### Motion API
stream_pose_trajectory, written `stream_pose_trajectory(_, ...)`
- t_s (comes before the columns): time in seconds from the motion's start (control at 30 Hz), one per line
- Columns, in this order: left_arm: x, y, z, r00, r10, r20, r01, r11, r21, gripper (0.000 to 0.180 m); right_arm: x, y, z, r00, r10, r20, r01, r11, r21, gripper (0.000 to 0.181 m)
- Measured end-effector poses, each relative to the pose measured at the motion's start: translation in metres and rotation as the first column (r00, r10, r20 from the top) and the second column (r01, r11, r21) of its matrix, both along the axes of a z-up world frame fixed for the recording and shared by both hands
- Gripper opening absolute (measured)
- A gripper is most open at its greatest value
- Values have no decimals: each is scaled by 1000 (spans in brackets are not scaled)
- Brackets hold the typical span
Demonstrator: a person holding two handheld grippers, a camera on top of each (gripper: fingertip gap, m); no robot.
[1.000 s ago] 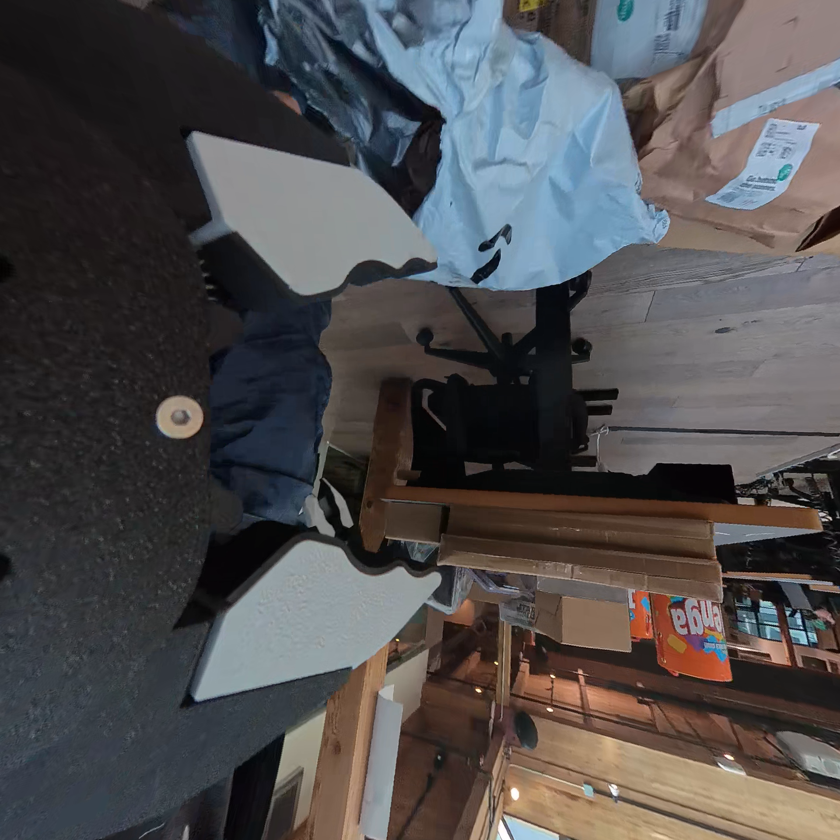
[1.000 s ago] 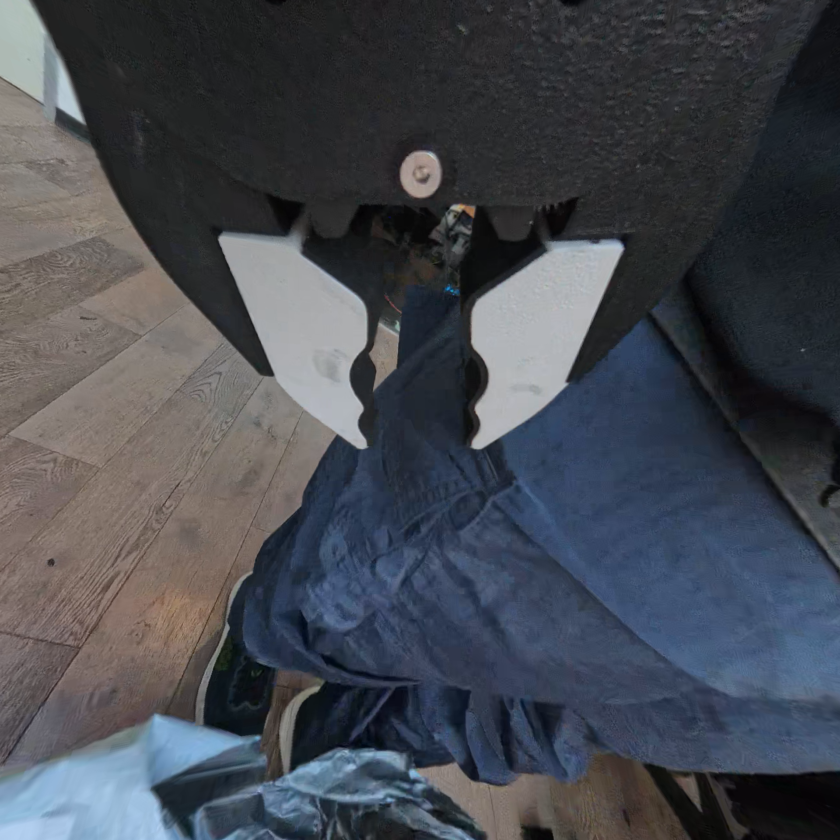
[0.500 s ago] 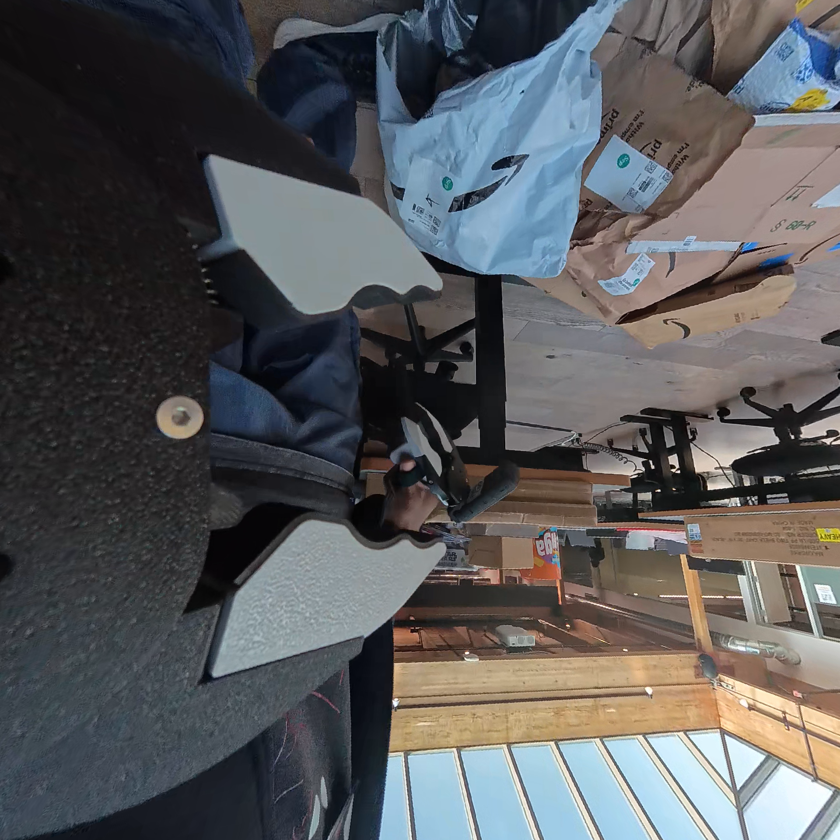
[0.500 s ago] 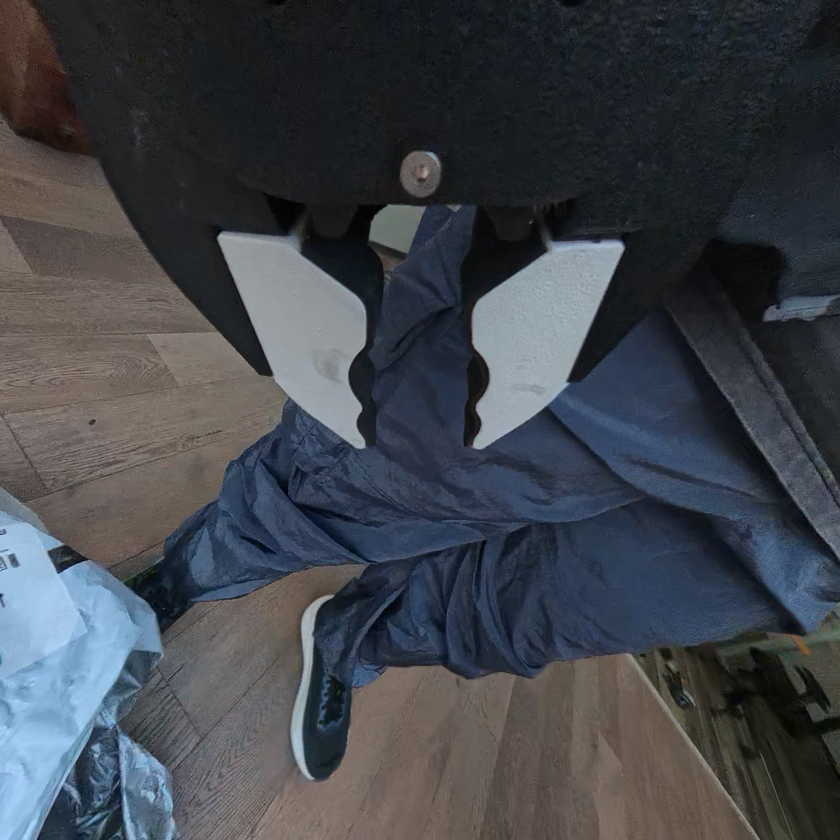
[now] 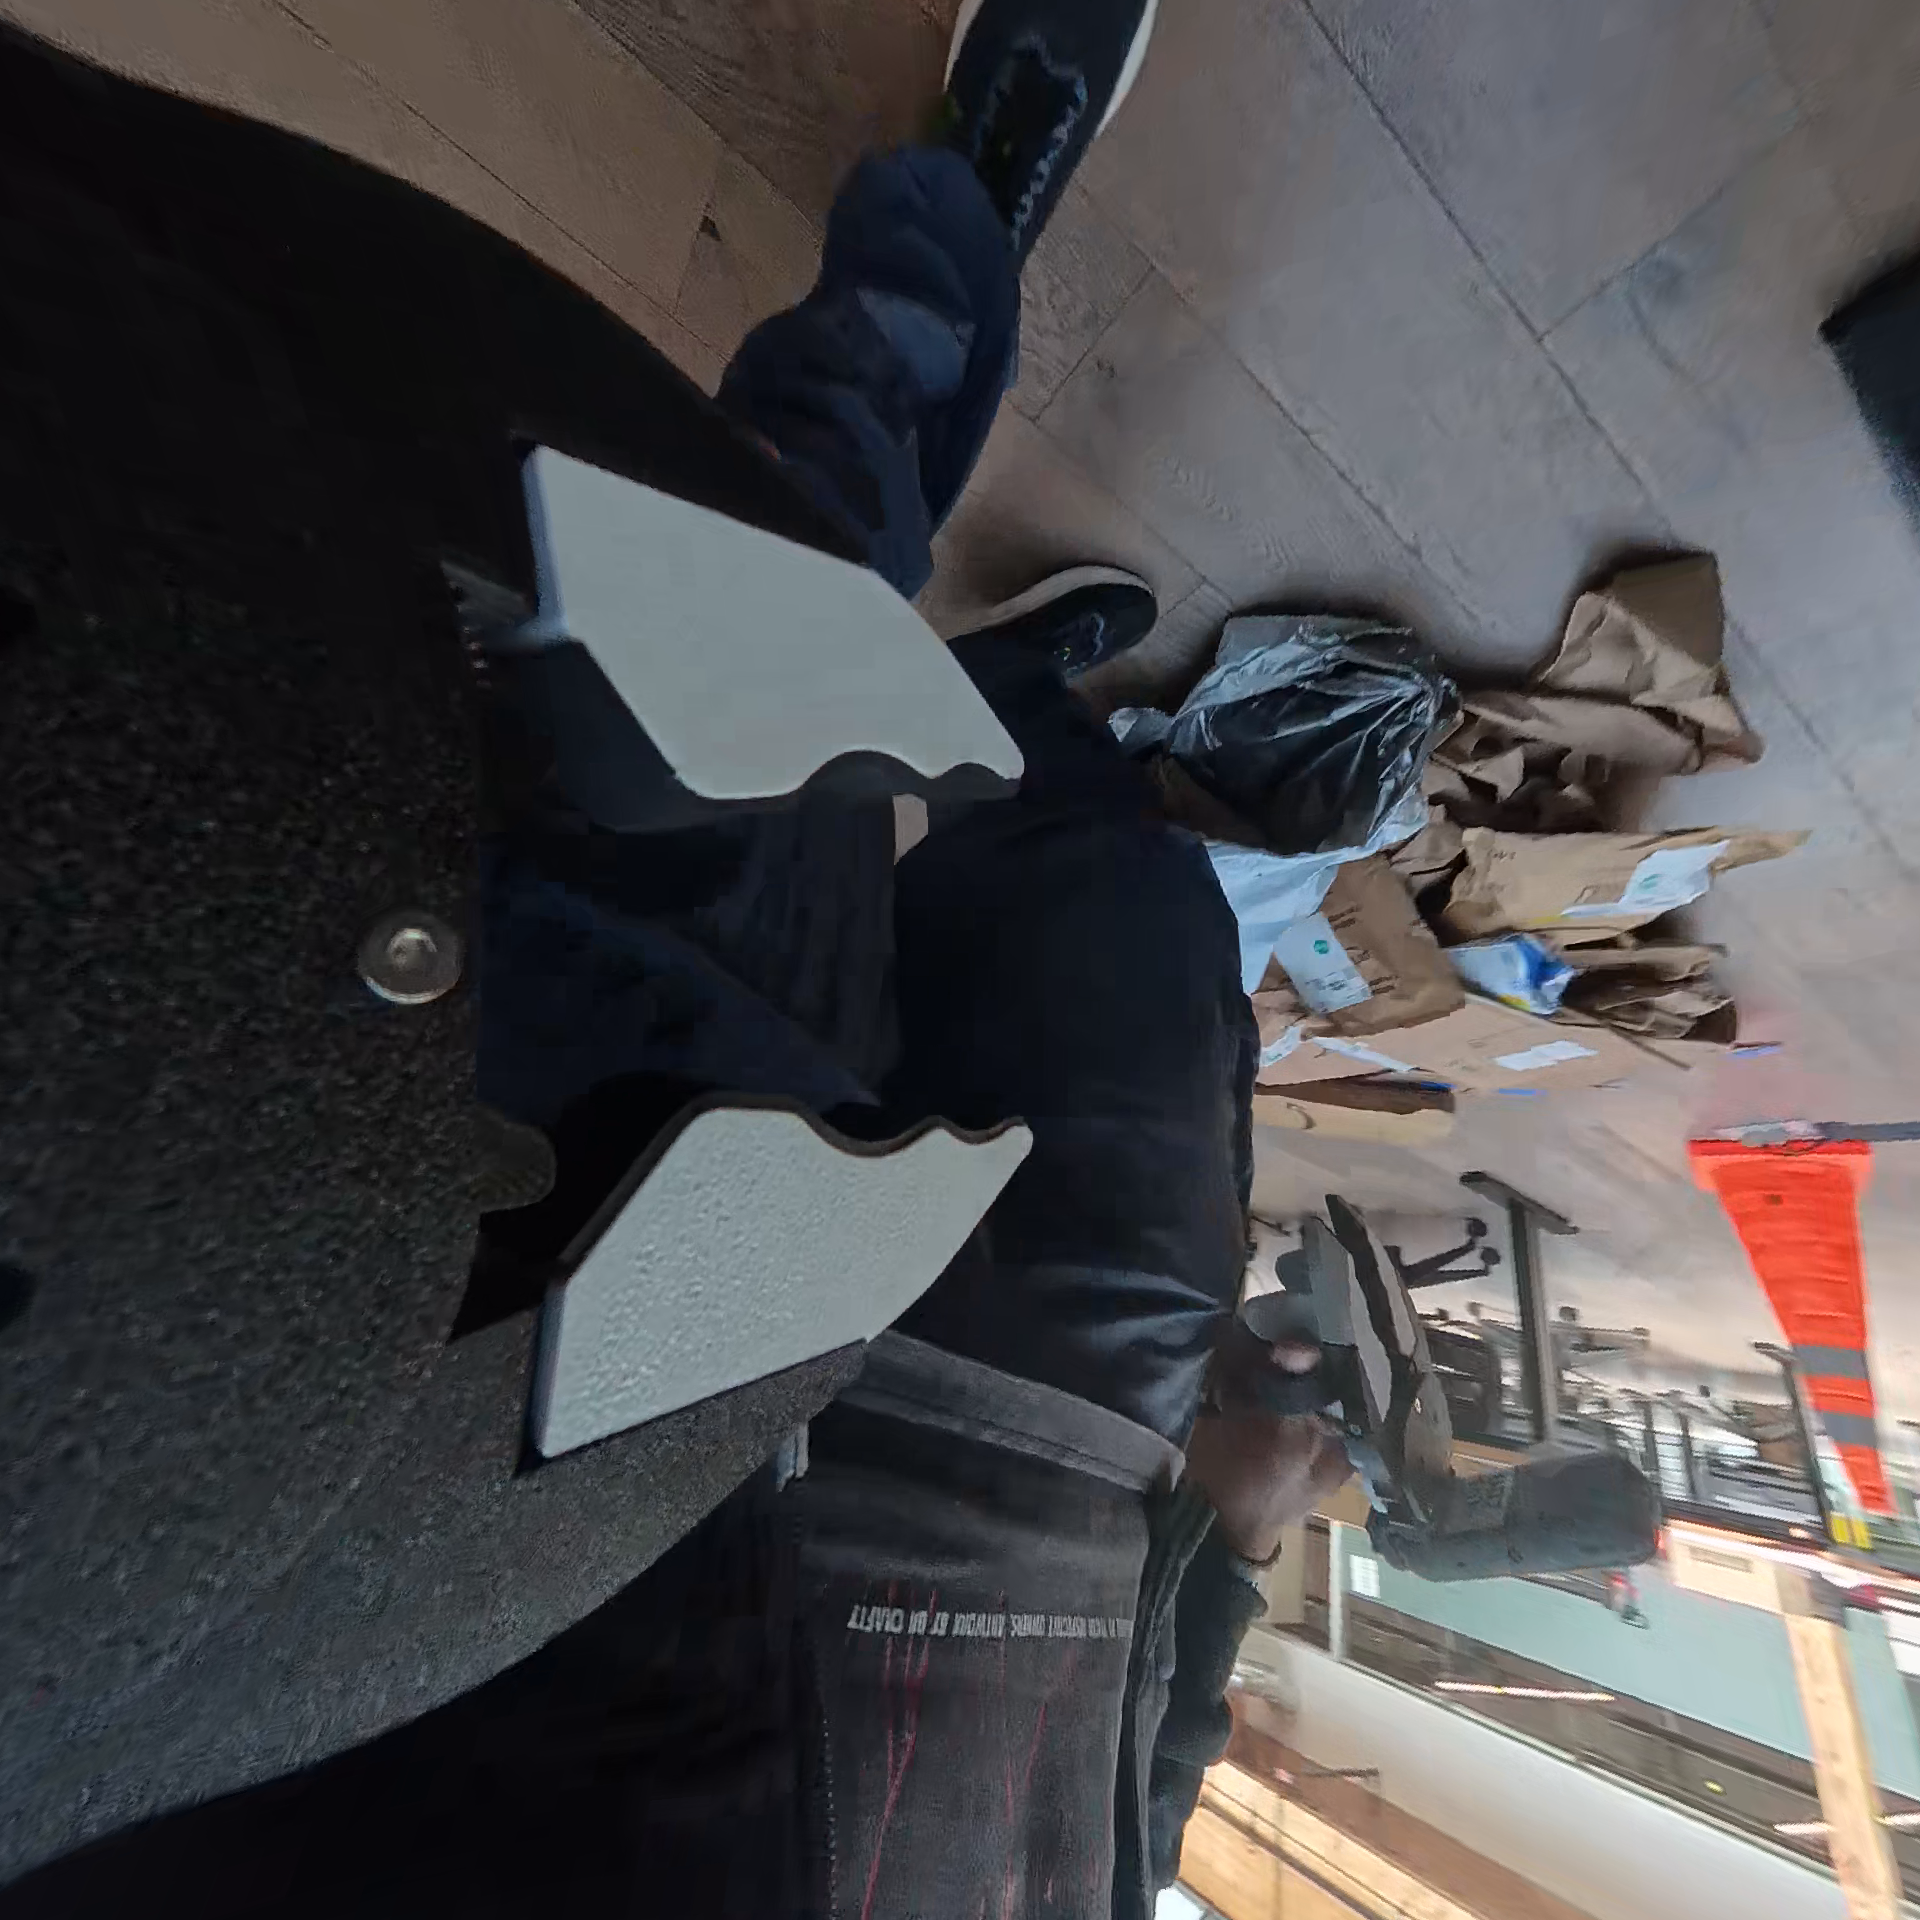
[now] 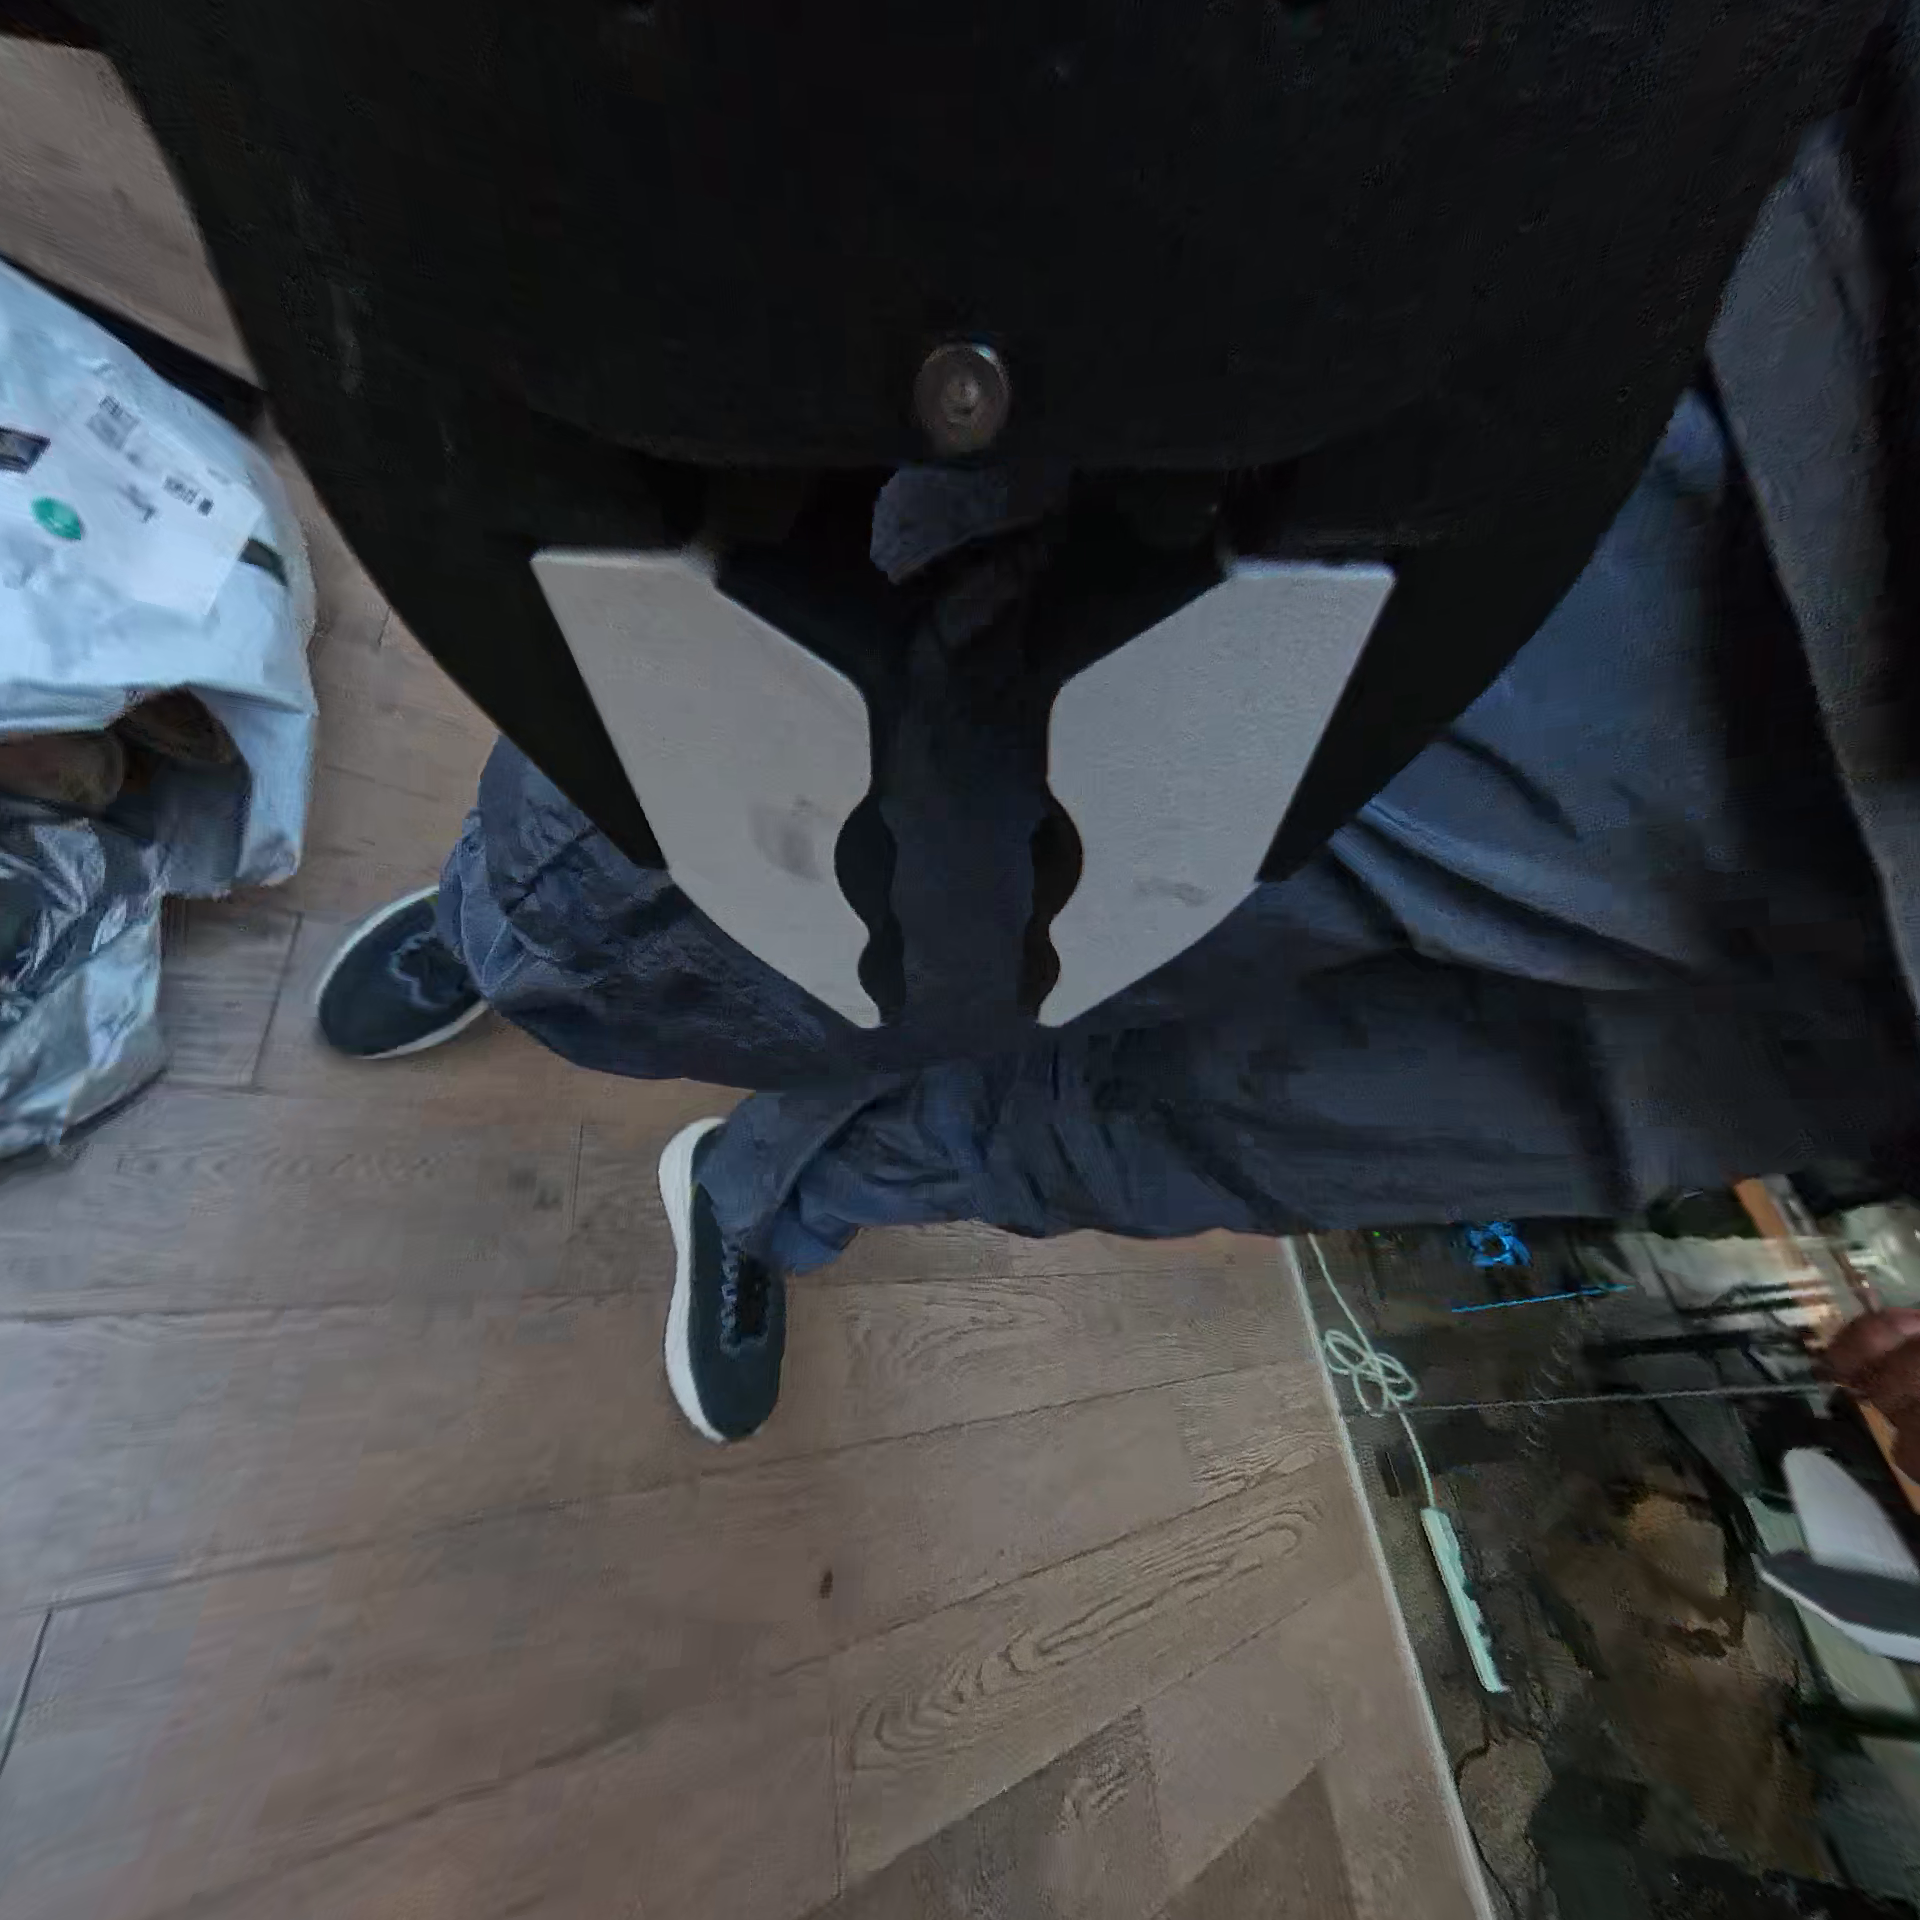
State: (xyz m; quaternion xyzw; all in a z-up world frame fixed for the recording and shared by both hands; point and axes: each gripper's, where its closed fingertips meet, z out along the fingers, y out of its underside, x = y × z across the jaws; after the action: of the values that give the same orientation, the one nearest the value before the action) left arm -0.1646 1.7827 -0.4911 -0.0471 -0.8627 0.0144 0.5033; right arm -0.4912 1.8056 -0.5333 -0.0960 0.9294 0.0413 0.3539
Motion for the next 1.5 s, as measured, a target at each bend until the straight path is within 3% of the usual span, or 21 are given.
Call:
stream_pose_trajectory(0.13,136,-40,11,948,311,-69,-312,950,-17,23,142,-117,26,969,247,18,-241,957,-160,20)
stream_pose_trajectory(0.23,203,-76,17,841,521,-146,-534,843,-70,1,232,-183,35,856,517,-15,-503,826,-254,20)
stream_pose_trajectory(0.4,248,-123,-21,720,685,-113,-686,727,32,0,353,-294,15,692,722,-11,-689,656,-307,20)
stream_pose_trajectory(0.5,272,-152,-45,727,686,-39,-676,724,136,2,420,-380,-2,694,719,31,-676,667,-315,21)
stream_pose_trajectory(0.6,321,-201,-36,702,710,56,-699,671,246,8,474,-469,3,708,704,48,-668,690,-279,24)
stream_pose_trajectory(0.73,425,-350,2,669,740,63,-743,665,73,24,556,-590,34,669,739,81,-683,655,-324,28)
stream_pose_trajectory(0.87,511,-505,28,643,764,55,-761,645,-69,37,631,-695,50,529,849,13,-792,499,-352,32)
stream_pose_trajectory(0.97,555,-602,14,689,722,61,-718,692,-76,44,706,-773,57,487,873,11,-797,450,-403,34)
stream_pose_trajectory(1.07,604,-671,-30,740,662,119,-665,747,-23,50,791,-855,56,508,861,-8,-770,450,-453,40)
stream_pose_trajectory(1.2,678,-732,-63,756,642,129,-653,724,223,52,892,-980,77,624,771,-124,-698,480,-531,50)
stream_pose_trajectory(1.3,735,-797,-51,794,598,112,-599,736,316,55,953,-1088,111,659,694,-291,-673,371,-640,58)
stream_pose_trajectory(1.4,792,-882,-34,878,455,148,-479,843,246,57,993,-1205,126,670,567,-479,-686,227,-691,68)
stream_pose_trajectory(1.5,843,-990,-24,906,393,155,-415,898,145,58,1023,-1320,120,707,436,-556,-675,181,-716,71)
